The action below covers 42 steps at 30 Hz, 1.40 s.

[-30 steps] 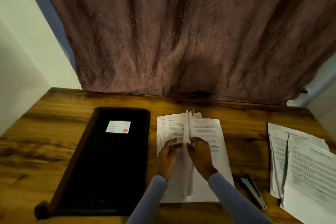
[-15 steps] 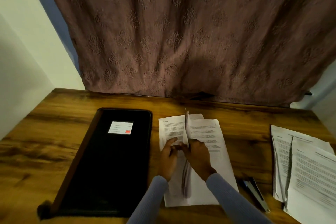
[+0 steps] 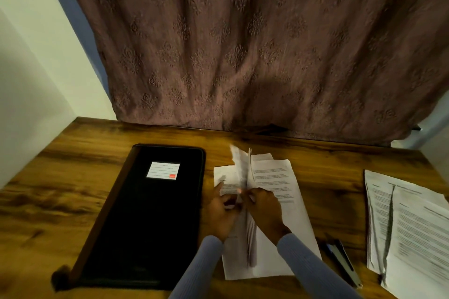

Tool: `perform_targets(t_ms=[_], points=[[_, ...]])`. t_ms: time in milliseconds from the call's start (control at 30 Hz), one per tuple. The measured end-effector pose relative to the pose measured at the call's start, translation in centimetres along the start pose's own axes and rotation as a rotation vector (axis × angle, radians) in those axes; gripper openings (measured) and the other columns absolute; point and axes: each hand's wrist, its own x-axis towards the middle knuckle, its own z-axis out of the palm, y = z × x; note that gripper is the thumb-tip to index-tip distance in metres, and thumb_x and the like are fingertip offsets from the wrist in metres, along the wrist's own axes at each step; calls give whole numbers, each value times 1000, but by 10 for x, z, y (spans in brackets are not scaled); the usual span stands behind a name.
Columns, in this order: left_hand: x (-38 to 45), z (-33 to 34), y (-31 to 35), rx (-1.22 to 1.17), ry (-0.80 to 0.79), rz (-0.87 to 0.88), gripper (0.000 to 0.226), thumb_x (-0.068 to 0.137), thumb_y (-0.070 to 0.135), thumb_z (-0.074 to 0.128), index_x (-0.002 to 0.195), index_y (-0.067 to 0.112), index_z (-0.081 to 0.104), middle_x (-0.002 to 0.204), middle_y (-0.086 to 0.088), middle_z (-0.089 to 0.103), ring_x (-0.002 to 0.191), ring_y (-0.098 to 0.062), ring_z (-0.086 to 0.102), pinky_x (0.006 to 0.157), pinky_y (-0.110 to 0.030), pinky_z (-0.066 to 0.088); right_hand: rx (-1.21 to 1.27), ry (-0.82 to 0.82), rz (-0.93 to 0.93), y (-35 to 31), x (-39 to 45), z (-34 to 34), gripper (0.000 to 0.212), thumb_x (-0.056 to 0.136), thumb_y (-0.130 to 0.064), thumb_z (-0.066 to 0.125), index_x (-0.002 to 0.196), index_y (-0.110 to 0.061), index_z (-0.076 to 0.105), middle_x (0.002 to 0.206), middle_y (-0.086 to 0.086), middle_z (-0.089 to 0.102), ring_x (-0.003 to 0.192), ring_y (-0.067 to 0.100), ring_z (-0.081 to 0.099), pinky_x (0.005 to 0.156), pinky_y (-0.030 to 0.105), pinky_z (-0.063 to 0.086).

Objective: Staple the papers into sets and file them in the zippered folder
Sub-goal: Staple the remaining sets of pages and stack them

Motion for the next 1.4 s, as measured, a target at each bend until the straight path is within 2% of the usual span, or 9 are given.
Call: perform_targets(t_ms=[167,500,667,767,900,1033,1133,1267,1400], points=[[-14,2,20,66,-60,76,41,94,14,53,133,21,44,138,0,48,123,-19,49,100,-38,43,-49,33,48,1,6,-3,36,95,-39,45,110,-10,61,104,8,68,93,22,65,76,25,51],[-3,7,-4,-130,198,-315,39,85,12,64,120,18,48,114,-1,59,107,-21,57,96,-49,48,-201,-21,22,2,6,-15,44,97,-26,46,139,-16,37,132,5,52,115,21,55,91,27,48],[4,1,7,-32,174,-274,11,88,15,61,78,17,61,76,2,61,79,-20,62,64,-21,51,-272,-55,-49,-9,-2,-23,33,95,-8,40,128,-3,45,110,18,61,100,32,60,85,38,50],[14,-17,23,28,219,-187,20,82,23,63,71,8,71,71,-8,68,73,-29,66,65,-31,54,-298,-29,-67,-11,-3,-22,50,93,-2,38,141,-4,24,104,20,61,89,33,61,78,39,48],[34,-63,54,113,299,-12,13,77,11,63,70,6,72,70,-12,71,67,-23,63,65,-33,50,-297,-67,-13,-11,5,-13,77,97,-29,44,146,-14,-14,116,10,55,89,15,62,78,25,55],[49,-116,86,216,441,98,17,80,13,62,67,4,71,72,-18,70,62,-29,61,67,-40,53,-166,-131,60,-12,5,0,85,89,-57,44,148,-12,3,128,12,53,106,23,60,84,30,54],[48,-145,113,169,519,185,18,80,18,64,77,2,72,82,-22,71,67,-29,64,69,-43,55,-111,-94,70,-12,3,-3,103,71,-85,13,141,-11,24,121,7,61,104,21,63,83,32,55],[41,-156,136,9,557,235,19,81,5,70,95,-7,70,99,-16,70,83,-27,66,80,-39,54,-63,13,65,-8,7,-24,48,93,-44,45,133,-17,41,121,3,63,103,19,63,84,30,54],[48,-131,127,-180,460,149,19,78,3,72,93,-9,70,94,-16,70,81,-24,65,80,-42,54,57,233,34,-2,7,-68,30,93,-24,52,122,-13,53,109,9,66,88,24,65,77,31,56]])
